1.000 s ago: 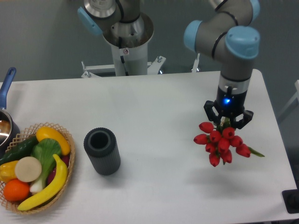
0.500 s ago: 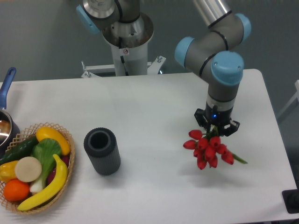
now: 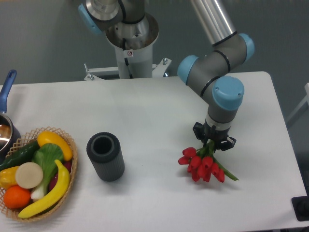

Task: Place the flowers on the table
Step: 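Lower the held tulips down onto the table surface, then open the gripper and lift it away from the tulips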

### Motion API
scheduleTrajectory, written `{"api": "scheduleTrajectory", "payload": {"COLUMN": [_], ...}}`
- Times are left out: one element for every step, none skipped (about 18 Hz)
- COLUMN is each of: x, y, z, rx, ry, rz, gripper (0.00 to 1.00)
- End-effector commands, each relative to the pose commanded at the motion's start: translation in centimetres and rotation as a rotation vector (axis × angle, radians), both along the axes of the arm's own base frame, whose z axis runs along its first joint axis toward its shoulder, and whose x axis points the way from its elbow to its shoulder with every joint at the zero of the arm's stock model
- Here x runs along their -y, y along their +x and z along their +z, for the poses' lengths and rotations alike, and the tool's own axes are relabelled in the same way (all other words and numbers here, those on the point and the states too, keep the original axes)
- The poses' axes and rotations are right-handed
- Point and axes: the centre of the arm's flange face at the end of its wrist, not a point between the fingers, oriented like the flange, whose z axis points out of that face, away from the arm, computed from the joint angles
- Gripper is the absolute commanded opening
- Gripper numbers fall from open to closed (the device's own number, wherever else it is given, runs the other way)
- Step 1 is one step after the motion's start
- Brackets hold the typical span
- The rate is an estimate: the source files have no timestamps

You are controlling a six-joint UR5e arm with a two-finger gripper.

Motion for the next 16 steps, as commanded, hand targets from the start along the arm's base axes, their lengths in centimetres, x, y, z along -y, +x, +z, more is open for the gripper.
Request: {"api": "scheduleTrajectory", "payload": {"x": [-0.1, -0.2, -0.2, -0.2, -0.2, -0.1, 0.3, 0.7, 1.5, 2.2, 3.8, 5.3, 6.5, 9.3, 10.3, 11.0], "y": [0.0, 0.0, -0.2, -0.2, -0.4, -0.4, -0.5, -0.8, -1.4, -1.5, -2.0, -2.5, -2.8, -3.7, -3.8, -3.9], "z": [-0.1, 0.0, 0.3, 0.9, 1.5, 2.1, 3.0, 3.6, 4.1, 5.8, 9.9, 12.2, 13.9, 16.0, 17.0, 17.9], "rx": [0.0, -0.006, -0.013, -0.022, -0.034, -0.044, -0.053, -0.055, -0.053, -0.073, -0.117, -0.128, -0.139, -0.167, -0.18, -0.195], "ry": [0.0, 0.002, 0.004, 0.01, 0.017, 0.022, 0.037, 0.053, 0.075, 0.097, 0.157, 0.228, 0.268, 0.301, 0.321, 0.333], "rz": [-0.002, -0.001, 0.0, 0.003, 0.006, 0.009, 0.016, 0.024, 0.04, 0.044, 0.07, 0.096, 0.111, 0.149, 0.139, 0.109], "gripper": [0.42, 0.51, 0.61, 0.72, 0.99, 1.0, 1.0, 1.0, 1.0, 1.0, 1.0, 1.0, 1.0, 1.0, 1.0, 1.0]}}
